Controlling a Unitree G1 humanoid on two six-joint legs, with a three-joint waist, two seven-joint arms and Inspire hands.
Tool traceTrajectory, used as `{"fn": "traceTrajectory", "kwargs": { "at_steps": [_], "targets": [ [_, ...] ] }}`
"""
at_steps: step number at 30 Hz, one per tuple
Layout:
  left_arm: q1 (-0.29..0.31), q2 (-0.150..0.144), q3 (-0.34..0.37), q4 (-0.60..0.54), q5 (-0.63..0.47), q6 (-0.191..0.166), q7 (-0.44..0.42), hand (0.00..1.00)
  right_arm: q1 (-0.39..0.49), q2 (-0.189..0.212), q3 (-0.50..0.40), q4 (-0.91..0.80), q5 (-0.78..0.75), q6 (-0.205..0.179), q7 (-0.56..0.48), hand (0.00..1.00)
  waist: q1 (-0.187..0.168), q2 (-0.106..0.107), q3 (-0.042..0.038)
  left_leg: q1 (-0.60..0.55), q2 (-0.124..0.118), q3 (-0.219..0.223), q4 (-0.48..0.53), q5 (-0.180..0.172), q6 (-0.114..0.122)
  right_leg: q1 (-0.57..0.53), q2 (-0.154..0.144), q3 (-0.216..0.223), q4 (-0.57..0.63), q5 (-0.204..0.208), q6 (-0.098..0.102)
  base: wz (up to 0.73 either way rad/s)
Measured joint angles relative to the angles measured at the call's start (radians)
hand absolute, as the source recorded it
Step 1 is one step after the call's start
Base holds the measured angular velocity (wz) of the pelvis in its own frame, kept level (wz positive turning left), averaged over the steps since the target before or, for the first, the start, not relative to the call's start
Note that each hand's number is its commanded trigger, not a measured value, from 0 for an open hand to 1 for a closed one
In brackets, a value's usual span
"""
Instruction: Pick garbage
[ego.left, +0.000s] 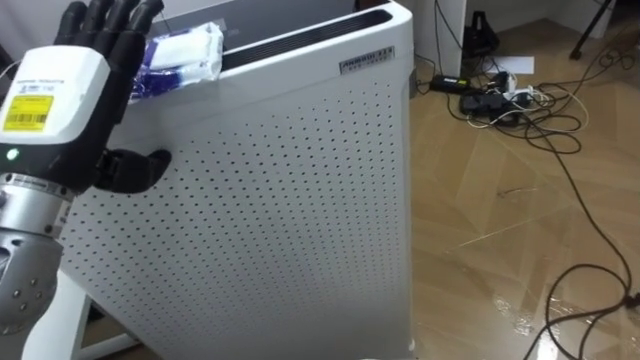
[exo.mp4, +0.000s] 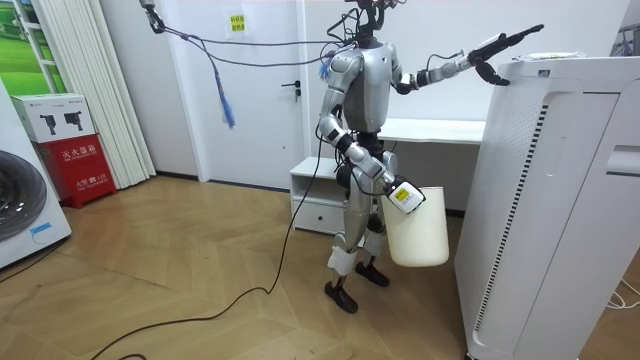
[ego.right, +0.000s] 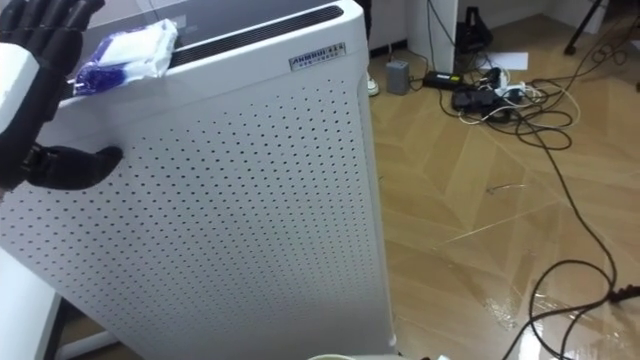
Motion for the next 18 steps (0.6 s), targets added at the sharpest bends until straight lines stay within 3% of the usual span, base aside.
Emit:
{"fn": "traceTrajectory", "kwargs": {
  "at_steps": [8, 18],
  "targets": [
    [-0.029, 0.001, 0.001, -0.001, -0.026, 0.002, -0.004, 0.00, 0.000, -0.002, 0.000, 0.000, 0.000, 0.000, -0.014, 1.00, 0.008, 0.004, -0.0032, 0.000, 0.003, 0.005, 0.004, -0.001, 0.001, 0.001, -0.001, 0.003, 0.003, 0.000, 0.000, 0.00],
    [-0.038, 0.002, 0.000, -0.001, -0.026, 0.021, -0.018, 0.00, 0.000, 0.003, 0.001, 0.000, 0.001, 0.000, -0.015, 1.00, -0.008, 0.010, -0.0072, 0.006, 0.003, 0.002, 0.004, -0.001, 0.001, 0.007, -0.002, -0.001, 0.003, 0.000, 0.000, 0.00]
  ]
}}
